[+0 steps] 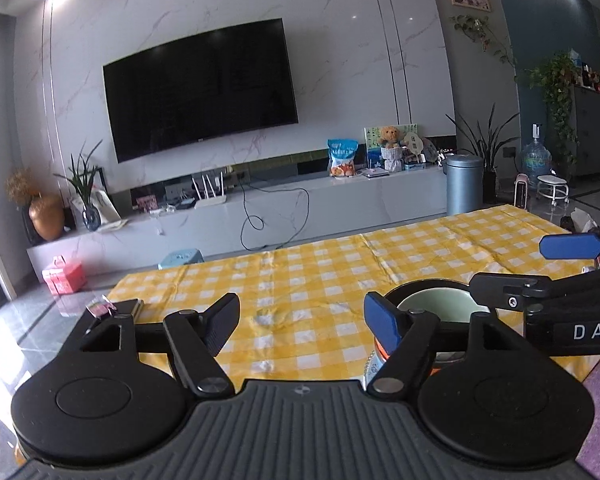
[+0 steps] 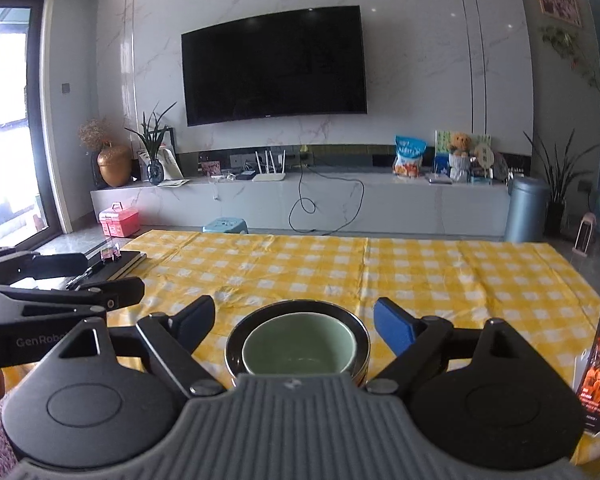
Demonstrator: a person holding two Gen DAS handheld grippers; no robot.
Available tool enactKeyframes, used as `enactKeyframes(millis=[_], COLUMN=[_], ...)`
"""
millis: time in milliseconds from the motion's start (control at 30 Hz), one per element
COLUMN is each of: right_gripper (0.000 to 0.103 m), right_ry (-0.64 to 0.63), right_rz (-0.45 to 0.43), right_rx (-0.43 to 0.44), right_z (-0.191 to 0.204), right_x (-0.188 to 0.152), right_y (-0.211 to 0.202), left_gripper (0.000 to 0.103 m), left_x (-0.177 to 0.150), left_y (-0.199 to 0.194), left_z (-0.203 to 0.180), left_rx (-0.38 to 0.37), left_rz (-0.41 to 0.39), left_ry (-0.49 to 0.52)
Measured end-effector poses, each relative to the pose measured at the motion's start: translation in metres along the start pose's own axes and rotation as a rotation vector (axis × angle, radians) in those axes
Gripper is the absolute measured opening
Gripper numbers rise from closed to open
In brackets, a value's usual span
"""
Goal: Organize plates and bowls
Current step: 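Lower the bowl stack onto the sticker bowl with both grippers, then open both grippers and pull them back from the bowl stack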
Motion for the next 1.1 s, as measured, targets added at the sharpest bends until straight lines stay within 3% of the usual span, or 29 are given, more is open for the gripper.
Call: enactKeyframes(millis=[133, 300, 500, 767, 1100], right_gripper=[0.089, 0.092, 0.093, 0.093, 0.093], right_ry=[-0.047, -0.076, -0.146, -0.138, -0.077], right_rz=[-0.023, -0.029, 0.013, 0.085, 0.164], right_rx=[0.002, -0.001, -0.026, 0.0, -0.02], right_z=[0.01, 0.018, 0.025, 0.024, 0.014], right_x=[-0.012, -0.028, -0.045, -0.063, -0.084], right_y=[-0.012, -0.021, -0.019, -0.004, 0.01], left_gripper=[0.087, 0.09, 0.091, 0.091, 0.091], left_x=[-0.009, -0.025, -0.053, -0.082, -0.113], left_y=[-0.009, -0.015, -0.002, 0.005, 0.013], left_z=[-0.001, 0.0, 0.004, -0.002, -0.007], left_rx=[0.031, 0.025, 0.031, 0.033, 0.024], left_rz=[-0.034, -0.019, 0.112, 0.162, 0.28], left_ry=[0.049, 0.033, 0.027, 0.068, 0.079])
Point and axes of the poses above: each gripper's, at about its wrist camera, not at the fingertips, and y roughly the way its jaws point, z to its left, x to its top, the point moved 10 cm from there along y, roughly the way its jaws point, and after that the axes turned 15 degrees about x, right-handed, at the moved point
